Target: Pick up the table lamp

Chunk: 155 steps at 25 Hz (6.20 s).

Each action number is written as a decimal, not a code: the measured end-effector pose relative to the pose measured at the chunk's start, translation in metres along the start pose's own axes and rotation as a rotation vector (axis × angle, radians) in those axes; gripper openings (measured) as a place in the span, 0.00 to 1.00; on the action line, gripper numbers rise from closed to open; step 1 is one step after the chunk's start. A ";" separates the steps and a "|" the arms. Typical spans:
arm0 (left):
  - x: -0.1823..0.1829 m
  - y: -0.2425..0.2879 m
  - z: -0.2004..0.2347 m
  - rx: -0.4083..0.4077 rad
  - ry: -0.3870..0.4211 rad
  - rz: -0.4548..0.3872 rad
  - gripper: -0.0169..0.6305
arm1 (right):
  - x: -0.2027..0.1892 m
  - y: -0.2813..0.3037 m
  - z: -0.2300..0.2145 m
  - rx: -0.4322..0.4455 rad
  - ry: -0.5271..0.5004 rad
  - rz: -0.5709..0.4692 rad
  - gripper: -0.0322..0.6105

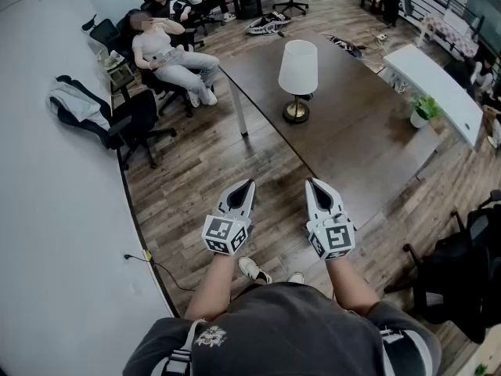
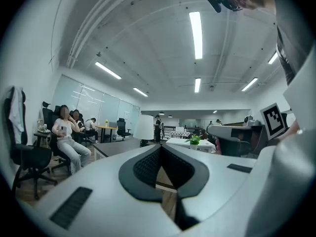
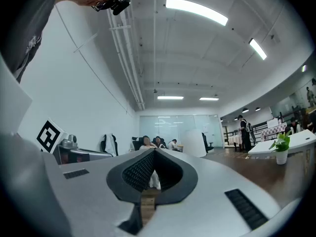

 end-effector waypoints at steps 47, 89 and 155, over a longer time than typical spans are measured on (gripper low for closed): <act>0.002 0.171 0.127 -0.237 0.060 0.050 0.04 | -0.016 0.159 -0.037 -0.201 -0.033 0.061 0.09; -0.063 0.434 0.135 -0.229 0.099 0.164 0.24 | -0.104 0.281 -0.211 -0.135 0.049 0.179 0.09; -0.049 0.506 0.131 -0.241 0.195 0.049 0.15 | -0.133 0.292 -0.254 -0.174 0.095 0.254 0.09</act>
Point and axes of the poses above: the fingertips, and each gripper's own axes: y forward along the fingers, z to its left, x out of its top, the point moved 10 cm from there along -y, backward along the fingers, and after that the axes turned 7 degrees about z, right-handed, at the moved point
